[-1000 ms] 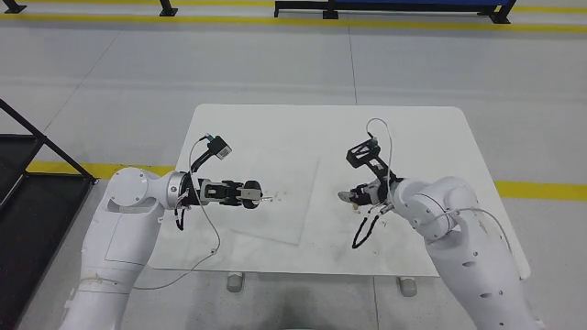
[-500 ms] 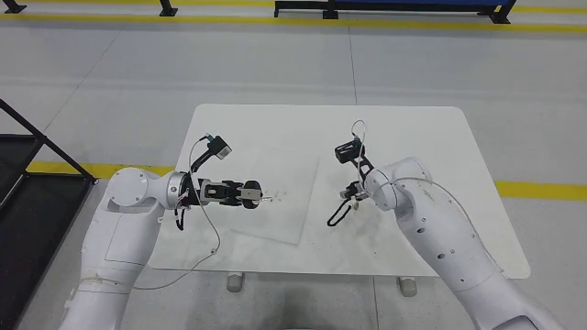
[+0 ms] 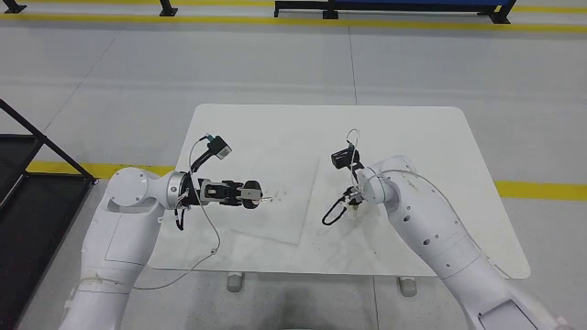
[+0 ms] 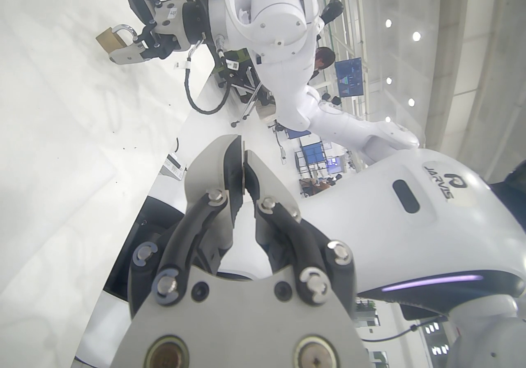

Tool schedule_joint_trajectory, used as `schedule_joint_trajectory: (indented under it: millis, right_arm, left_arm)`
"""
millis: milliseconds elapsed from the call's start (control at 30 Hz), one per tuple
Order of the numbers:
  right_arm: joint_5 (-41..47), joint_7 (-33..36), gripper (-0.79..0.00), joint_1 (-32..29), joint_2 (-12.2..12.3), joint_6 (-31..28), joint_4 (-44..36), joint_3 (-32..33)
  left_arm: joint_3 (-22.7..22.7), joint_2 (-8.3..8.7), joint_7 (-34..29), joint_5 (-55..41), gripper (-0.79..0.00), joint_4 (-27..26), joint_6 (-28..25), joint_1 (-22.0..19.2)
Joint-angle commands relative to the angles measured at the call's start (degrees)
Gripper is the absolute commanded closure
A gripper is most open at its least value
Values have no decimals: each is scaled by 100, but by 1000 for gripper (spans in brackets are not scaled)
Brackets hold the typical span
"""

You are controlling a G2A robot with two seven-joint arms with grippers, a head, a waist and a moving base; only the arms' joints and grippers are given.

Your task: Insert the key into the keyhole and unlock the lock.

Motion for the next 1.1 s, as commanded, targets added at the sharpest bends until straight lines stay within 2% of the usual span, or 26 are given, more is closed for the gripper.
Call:
schedule_joint_trajectory:
  millis: [0,33,67,167,333,700,867,933,967,1000,1067]
  right_arm:
    - [16,-16,-690,-5,-10,-28,40,-2]
    - [19,-19,-520,-7,-15,-36,61,-1]
    - [19,-26,-385,-8,-20,-45,72,-2]
    - [37,-16,-299,-13,-34,-82,96,-2]
    - [28,15,-240,-15,-52,-152,128,-5]
    - [117,57,-237,-5,-100,-259,224,15]
    - [162,42,-209,-2,-122,-307,304,19]
    - [176,40,-182,2,-132,-301,344,20]
    - [187,35,-135,4,-138,-297,361,22]
    - [199,33,-12,8,-143,-291,374,26]
    - [208,26,0,13,-150,-282,392,35]
  left_arm:
    - [0,0,0,0,0,0,0,0]
    - [0,0,0,0,0,0,0,0]
    - [0,0,0,0,0,0,0,0]
    - [0,0,0,0,0,0,0,0]
    - [0,0,0,0,0,0,0,0]
    - [0,0,0,0,0,0,0,0]
    - [0,0,0,0,0,0,0,0]
    - [0,0,0,0,0,0,0,0]
    - [0,0,0,0,0,0,0,0]
    - [0,0,0,0,0,0,0,0]
    - [0,0,0,0,0,0,0,0]
